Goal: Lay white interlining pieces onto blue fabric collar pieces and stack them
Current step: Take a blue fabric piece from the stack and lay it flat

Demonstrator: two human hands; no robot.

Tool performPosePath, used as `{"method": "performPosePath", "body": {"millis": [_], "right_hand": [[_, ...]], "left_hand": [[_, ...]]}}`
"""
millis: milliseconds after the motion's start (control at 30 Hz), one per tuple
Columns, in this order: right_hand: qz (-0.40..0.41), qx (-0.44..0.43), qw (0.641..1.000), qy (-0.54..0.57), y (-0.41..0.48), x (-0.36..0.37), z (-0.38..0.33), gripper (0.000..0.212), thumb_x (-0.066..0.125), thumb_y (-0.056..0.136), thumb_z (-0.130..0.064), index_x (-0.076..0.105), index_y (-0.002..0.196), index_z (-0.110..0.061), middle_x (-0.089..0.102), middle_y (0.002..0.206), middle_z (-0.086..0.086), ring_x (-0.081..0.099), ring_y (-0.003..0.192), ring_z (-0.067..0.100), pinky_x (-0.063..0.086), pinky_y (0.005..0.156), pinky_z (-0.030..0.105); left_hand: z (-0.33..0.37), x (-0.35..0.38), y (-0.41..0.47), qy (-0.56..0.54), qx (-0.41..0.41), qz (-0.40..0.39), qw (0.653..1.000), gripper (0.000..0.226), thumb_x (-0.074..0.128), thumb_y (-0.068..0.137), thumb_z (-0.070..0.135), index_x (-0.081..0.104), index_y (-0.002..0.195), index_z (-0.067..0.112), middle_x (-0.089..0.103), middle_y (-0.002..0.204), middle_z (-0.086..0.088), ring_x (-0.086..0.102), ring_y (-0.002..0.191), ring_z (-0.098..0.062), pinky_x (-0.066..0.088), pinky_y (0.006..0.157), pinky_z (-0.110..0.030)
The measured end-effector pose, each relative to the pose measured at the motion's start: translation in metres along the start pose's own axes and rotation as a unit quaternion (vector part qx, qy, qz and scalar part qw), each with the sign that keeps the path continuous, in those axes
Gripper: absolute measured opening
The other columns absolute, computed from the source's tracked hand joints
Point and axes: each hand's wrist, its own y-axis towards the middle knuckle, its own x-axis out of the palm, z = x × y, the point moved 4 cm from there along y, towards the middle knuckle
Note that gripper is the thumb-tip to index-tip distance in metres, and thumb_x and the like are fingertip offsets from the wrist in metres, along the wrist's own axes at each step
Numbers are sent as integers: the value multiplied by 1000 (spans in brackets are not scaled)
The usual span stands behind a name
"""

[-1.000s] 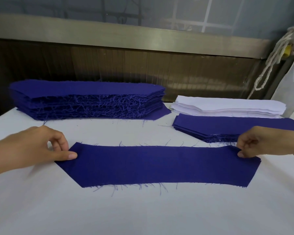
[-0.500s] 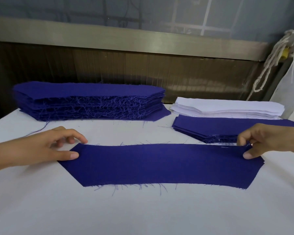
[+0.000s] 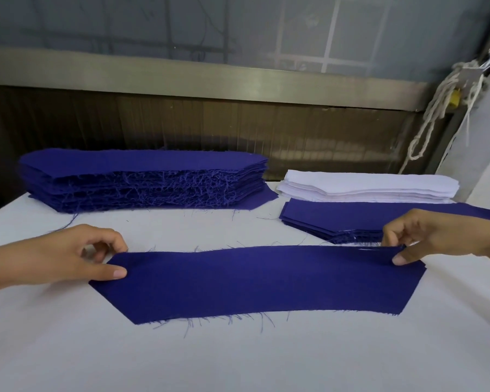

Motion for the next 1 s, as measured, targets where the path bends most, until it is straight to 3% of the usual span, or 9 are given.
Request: {"method": "performPosePath", "body": {"millis": [100, 200, 333, 400, 567, 633, 867, 933, 1000], "right_hand": [[22, 34, 999, 7, -2, -2, 0, 10, 78, 80, -31, 74, 89, -30, 73, 100, 8, 65, 80, 9, 51, 70, 18], [10, 74, 997, 21, -4, -1, 3, 18, 75, 83, -29, 78, 100, -25, 77, 104, 3, 72, 94, 12, 54, 78, 19], [52, 81, 995, 8, -7, -8, 7, 31, 75, 82, -32, 75, 88, -2, 71, 90, 19, 63, 80, 16, 48, 69, 23], [68, 85, 994, 30, -11, -11, 6, 27, 75, 79, -33, 75, 77, -6, 69, 82, 13, 61, 75, 12, 47, 67, 23], [112, 88, 983, 116, -21, -30, 11, 25, 74, 81, -20, 78, 98, -2, 76, 108, 15, 72, 100, 29, 56, 92, 40], [167, 96, 971, 143, -24, -45, 15, 29, 74, 78, -19, 77, 99, 1, 76, 106, 15, 73, 97, 27, 59, 85, 34], [370, 140, 891, 223, -32, -100, 52, 13, 64, 94, -14, 71, 97, -4, 74, 93, 12, 63, 89, 26, 52, 71, 32], [414, 154, 855, 272, -38, -108, 66, 13, 67, 92, -14, 68, 98, -2, 70, 87, 13, 61, 78, 23, 55, 54, 26], [456, 158, 810, 332, -43, -115, 83, 13, 71, 89, -13, 66, 94, -3, 67, 73, 10, 56, 63, 17, 50, 41, 18]], "left_hand": [[4, 2, 0, -54, -19, -13, 998, 64, 82, 54, 75, 70, 106, 39, 75, 89, 5, 63, 68, -1, 48, 63, -12], [8, 4, -1, -117, -27, -38, 992, 60, 87, 57, 66, 73, 108, 38, 78, 99, 4, 72, 77, -7, 55, 65, -15], [14, 5, 0, -159, -36, -63, 985, 61, 87, 62, 62, 76, 109, 24, 76, 109, -3, 72, 101, -24, 60, 87, -39], [16, 4, 1, -227, -72, -79, 968, 63, 92, 59, 53, 76, 112, 22, 74, 114, -10, 71, 107, -27, 59, 91, -37], [39, -5, 6, -270, -106, -80, 954, 56, 92, 62, 45, 75, 113, 28, 75, 112, -12, 74, 79, -15, 58, 61, -23], [55, -10, 12, -282, -98, -54, 953, 53, 91, 64, 45, 76, 111, 26, 76, 108, -11, 72, 73, -11, 56, 57, -19], [133, -3, 57, -326, -52, -5, 944, 31, 84, 65, 34, 82, 84, 10, 72, 79, -8, 71, 67, -10, 57, 57, -16], [158, 6, 74, -324, -40, -3, 945, 14, 79, 69, 31, 80, 65, 18, 70, 67, -1, 72, 66, -8, 57, 58, -15], [180, 15, 93, -339, -36, -8, 940, 14, 76, 74, 27, 81, 71, 15, 72, 69, -2, 71, 64, -8, 56, 56, -14]]}}
